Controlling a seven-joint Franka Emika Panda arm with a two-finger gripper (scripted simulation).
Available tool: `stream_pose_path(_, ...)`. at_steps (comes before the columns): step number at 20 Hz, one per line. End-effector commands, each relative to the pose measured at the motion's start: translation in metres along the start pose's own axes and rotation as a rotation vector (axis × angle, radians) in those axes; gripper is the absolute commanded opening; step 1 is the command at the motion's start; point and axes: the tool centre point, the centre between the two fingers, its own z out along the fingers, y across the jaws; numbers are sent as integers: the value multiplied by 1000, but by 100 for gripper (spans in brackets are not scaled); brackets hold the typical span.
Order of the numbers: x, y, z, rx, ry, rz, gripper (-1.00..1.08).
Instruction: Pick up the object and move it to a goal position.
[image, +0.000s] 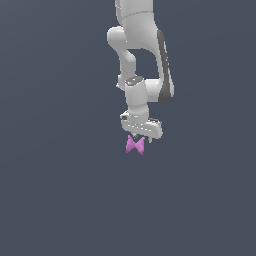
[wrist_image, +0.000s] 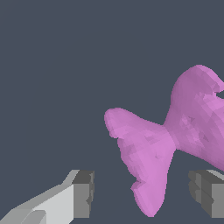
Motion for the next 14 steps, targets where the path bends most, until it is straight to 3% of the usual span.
stream_pose_path(1, -6, 5, 2, 2, 21, 39, 68)
stream_pose_path(14, -19, 17, 4, 0, 69, 123, 68)
